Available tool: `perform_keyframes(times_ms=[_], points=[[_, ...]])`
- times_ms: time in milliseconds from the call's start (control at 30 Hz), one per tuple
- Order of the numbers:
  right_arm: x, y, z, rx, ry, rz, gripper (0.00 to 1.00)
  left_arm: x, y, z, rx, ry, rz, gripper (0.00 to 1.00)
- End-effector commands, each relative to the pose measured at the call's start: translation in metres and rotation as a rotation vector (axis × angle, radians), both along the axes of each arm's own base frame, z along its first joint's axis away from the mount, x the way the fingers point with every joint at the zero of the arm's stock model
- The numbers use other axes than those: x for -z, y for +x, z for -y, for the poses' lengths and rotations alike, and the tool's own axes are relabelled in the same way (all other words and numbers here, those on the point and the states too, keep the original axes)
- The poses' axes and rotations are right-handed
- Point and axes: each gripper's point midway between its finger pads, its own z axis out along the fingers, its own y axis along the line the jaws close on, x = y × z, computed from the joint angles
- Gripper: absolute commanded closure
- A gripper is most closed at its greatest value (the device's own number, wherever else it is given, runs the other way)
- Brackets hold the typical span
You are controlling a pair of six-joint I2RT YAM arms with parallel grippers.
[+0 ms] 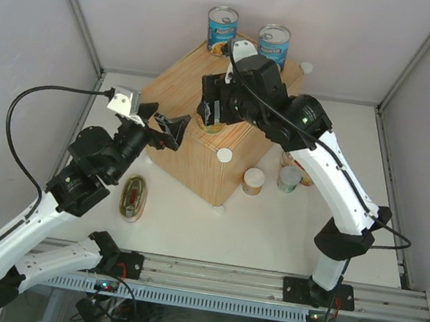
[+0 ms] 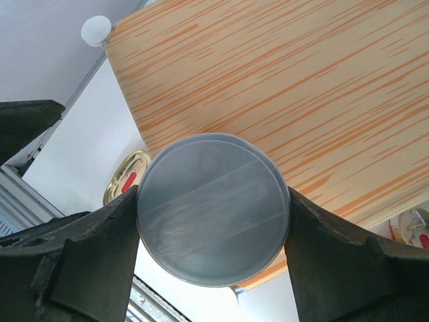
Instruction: Place and organize the canned foods onto the counter
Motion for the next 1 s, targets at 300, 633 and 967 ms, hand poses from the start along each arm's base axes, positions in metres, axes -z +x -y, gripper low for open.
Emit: perform_keyframes(times_ms=[300, 633, 967], points=[[-0.065, -0.008, 0.012, 0.006, 0.166, 0.123, 0.88, -0.002, 0.000, -0.008, -0.035, -0.063, 0.004, 0.05], [-0.034, 0.009, 0.000, 0.023, 0.110, 0.060, 0.84, -0.002, -0.001, -0.006, -0.022, -0.074, -0.001, 0.05], [-0.019, 0.023, -0.008, 0.039, 0.101, 0.032, 0.49, -0.003, 0.000, -0.004, -0.015, -0.058, 0.002, 0.05]])
